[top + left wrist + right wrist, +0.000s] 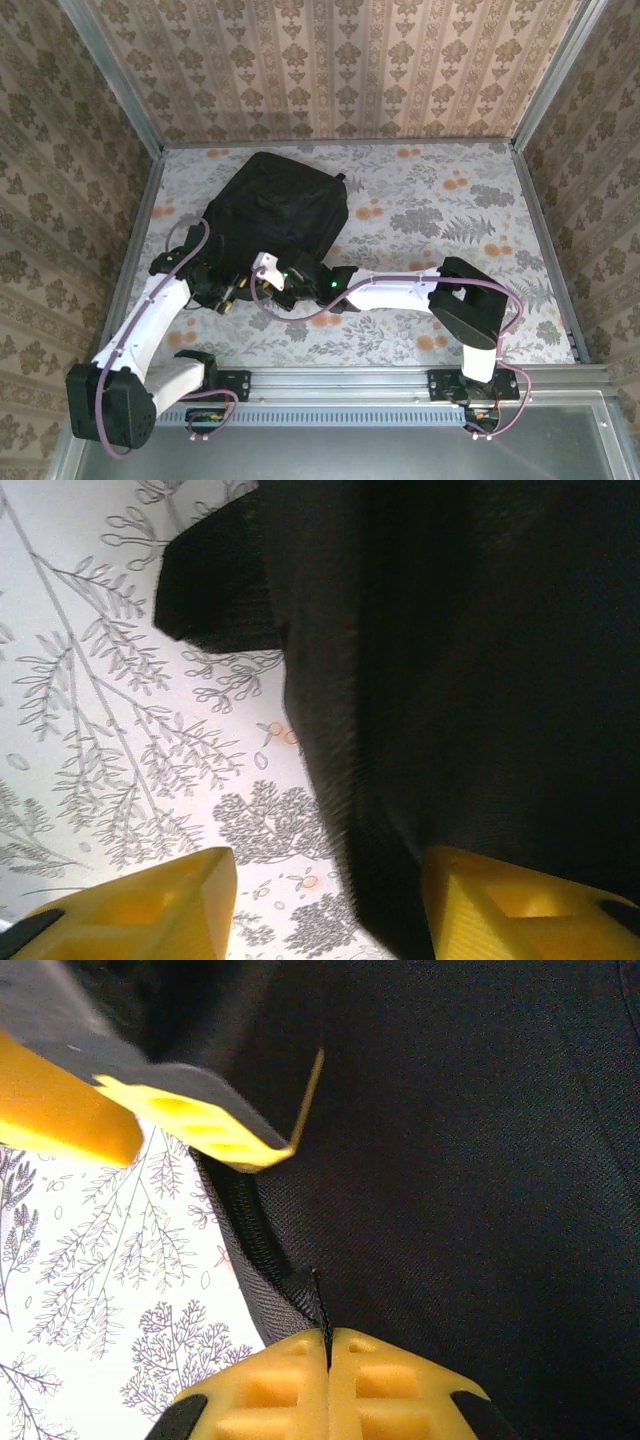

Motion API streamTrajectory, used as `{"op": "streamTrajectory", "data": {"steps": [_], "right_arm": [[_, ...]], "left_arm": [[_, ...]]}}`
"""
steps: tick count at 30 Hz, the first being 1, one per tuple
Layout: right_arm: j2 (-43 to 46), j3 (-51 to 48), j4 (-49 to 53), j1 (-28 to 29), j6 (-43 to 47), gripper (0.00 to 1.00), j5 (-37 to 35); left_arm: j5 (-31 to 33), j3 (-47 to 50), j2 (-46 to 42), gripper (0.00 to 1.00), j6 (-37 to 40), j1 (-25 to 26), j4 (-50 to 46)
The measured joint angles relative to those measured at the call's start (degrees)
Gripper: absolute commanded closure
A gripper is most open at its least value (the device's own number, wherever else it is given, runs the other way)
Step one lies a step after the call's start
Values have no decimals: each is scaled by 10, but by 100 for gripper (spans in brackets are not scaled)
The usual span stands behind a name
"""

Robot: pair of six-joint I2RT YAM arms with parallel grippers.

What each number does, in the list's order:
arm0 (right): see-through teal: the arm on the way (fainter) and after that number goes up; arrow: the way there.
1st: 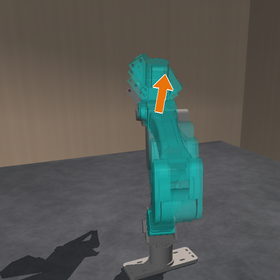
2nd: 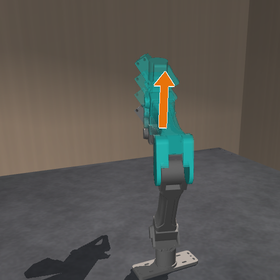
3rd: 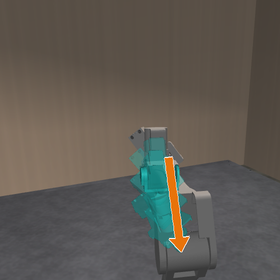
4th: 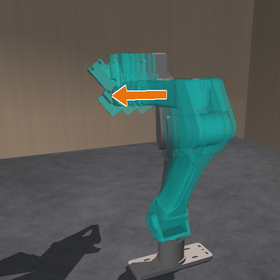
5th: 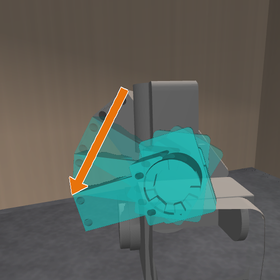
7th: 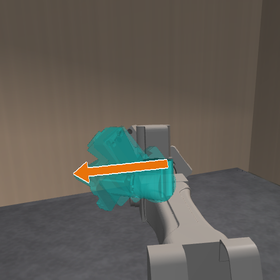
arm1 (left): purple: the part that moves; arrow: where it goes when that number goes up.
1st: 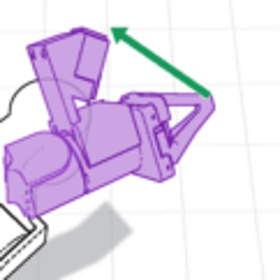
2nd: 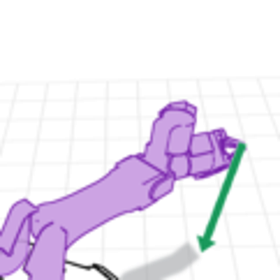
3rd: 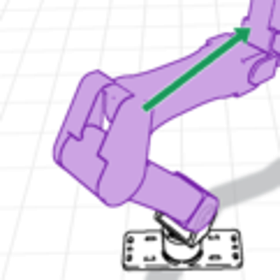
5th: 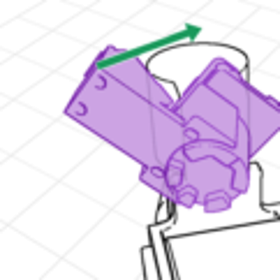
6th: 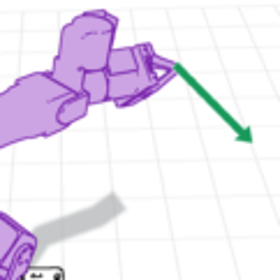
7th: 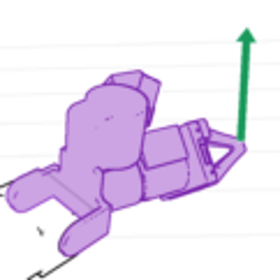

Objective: Pack the student bag
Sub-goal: Zip the student bag at the top-center of the table.

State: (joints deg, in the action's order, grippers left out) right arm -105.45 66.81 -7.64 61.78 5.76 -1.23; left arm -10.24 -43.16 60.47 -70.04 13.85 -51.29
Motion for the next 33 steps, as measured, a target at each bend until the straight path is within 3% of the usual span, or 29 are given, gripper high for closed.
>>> {"op": "streamTrajectory", "data": {"steps": [7,13,33], "right_arm": [[0,-7,-6,0,0,100,0],[9,-29,-16,0,0,100,0],[89,-106,2,-43,-11,100,-18]], "left_arm": [[5,0,50,73,-15,16,43],[19,0,52,100,-16,19,46],[37,2,29,100,23,10,40]]}}
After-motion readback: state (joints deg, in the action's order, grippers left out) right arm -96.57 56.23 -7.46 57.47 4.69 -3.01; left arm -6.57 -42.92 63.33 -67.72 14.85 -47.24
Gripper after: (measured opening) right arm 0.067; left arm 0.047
